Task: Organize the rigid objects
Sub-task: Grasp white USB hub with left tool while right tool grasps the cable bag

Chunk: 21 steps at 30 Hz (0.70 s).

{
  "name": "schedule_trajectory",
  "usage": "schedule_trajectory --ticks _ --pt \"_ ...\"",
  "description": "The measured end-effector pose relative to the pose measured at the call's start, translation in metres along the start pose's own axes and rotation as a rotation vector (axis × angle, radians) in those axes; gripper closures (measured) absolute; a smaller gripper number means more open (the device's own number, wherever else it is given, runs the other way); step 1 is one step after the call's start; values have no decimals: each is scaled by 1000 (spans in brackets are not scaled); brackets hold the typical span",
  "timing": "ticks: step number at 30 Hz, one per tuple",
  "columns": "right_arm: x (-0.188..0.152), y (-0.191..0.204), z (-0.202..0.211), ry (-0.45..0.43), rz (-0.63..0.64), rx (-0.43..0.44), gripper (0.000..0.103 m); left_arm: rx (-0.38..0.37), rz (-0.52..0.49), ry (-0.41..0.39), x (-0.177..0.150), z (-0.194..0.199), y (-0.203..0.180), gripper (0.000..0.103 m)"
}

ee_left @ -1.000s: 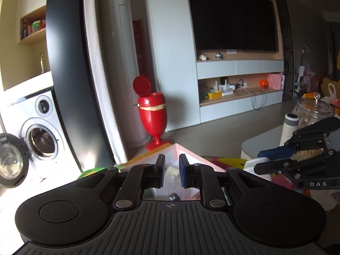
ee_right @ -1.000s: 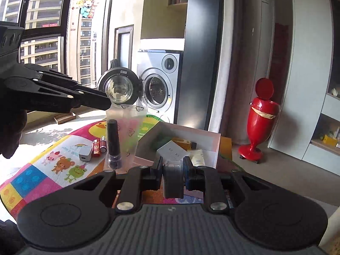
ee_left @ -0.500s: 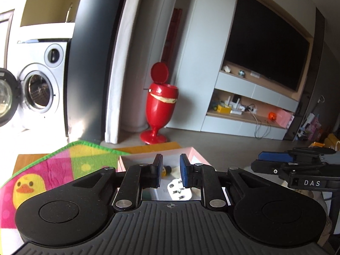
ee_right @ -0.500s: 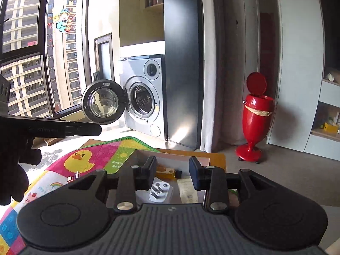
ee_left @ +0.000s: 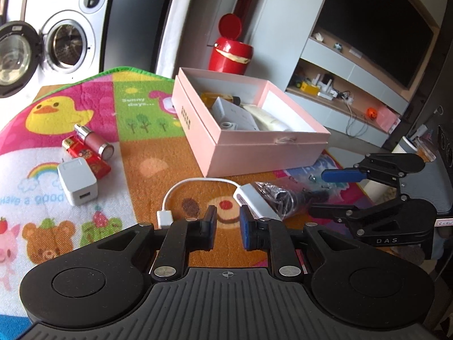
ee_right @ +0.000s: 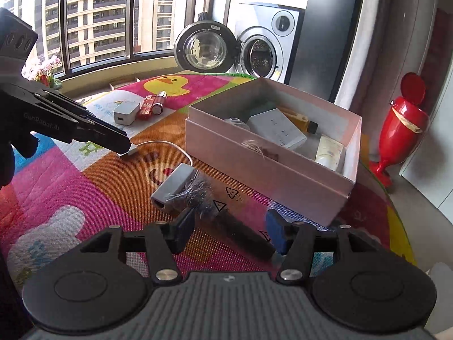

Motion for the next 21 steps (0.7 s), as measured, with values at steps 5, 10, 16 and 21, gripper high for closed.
schedule_trajectory --ticks 5,10,16,21 --pt "0 -10 -29 63 -28 27 47 -30 -19 14 -4 -4 -11 84" --pt "10 -16 -17 87 -223 107 85 -22 -19 26 -8 -1 -11 84" --pt "61 -21 41 -44 -280 86 103 -17 6 8 -6 5 -3 84" --pt "114 -41 58 -139 -252 34 102 -19 20 3 -8 7 -3 84"
Point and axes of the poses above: each gripper's, at about its wrist camera, not at the fingertips, and z roughly against the way its jaws point, y to its left, x to its top, the point moved 8 cm from there along -z, roughly the way its jaws point, and after that the axes turned 6 degrees about -z, right-handed, at the moved point
